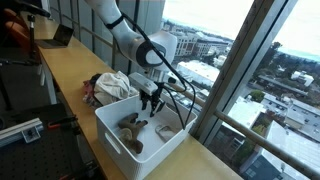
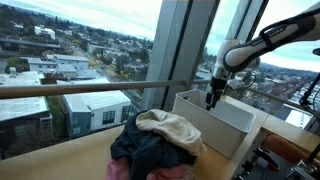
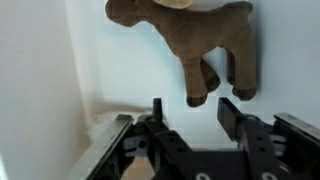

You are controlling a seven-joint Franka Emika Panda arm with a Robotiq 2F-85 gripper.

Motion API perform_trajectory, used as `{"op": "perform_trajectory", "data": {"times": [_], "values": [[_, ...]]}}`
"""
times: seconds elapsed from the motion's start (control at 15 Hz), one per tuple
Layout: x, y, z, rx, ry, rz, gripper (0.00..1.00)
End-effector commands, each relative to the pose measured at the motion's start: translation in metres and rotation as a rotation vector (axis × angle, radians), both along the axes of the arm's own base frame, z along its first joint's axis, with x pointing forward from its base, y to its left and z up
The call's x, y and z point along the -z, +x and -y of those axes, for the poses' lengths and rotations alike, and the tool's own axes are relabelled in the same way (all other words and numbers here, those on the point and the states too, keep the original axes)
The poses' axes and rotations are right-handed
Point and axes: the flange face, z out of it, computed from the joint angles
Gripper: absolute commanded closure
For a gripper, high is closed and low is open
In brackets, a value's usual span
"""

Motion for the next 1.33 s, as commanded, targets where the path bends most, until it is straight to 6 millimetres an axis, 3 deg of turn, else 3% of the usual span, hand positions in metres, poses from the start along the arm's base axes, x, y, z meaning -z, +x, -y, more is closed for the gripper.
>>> {"op": "perform_trajectory", "data": {"times": [0.0, 0.13, 0.33, 0.6, 0.67, 0.8, 1.13, 1.27], "values": [[0.044, -0.012, -0.004, 0.008, 0.023, -0.064, 0.08], [0.068, -0.020, -0.004, 0.007, 0.027, -0.102, 0.00], [0.097, -0.028, -0.005, 0.004, 0.029, -0.148, 0.00], [0.121, -0.036, -0.005, 0.001, 0.027, -0.182, 0.02], [0.125, -0.037, -0.005, 0.001, 0.025, -0.186, 0.26], [0.127, -0.039, -0.007, -0.001, 0.023, -0.189, 0.32], [0.119, -0.038, -0.015, -0.011, 0.020, -0.175, 0.70], [0.104, -0.034, -0.015, -0.013, 0.012, -0.152, 0.84]]}}
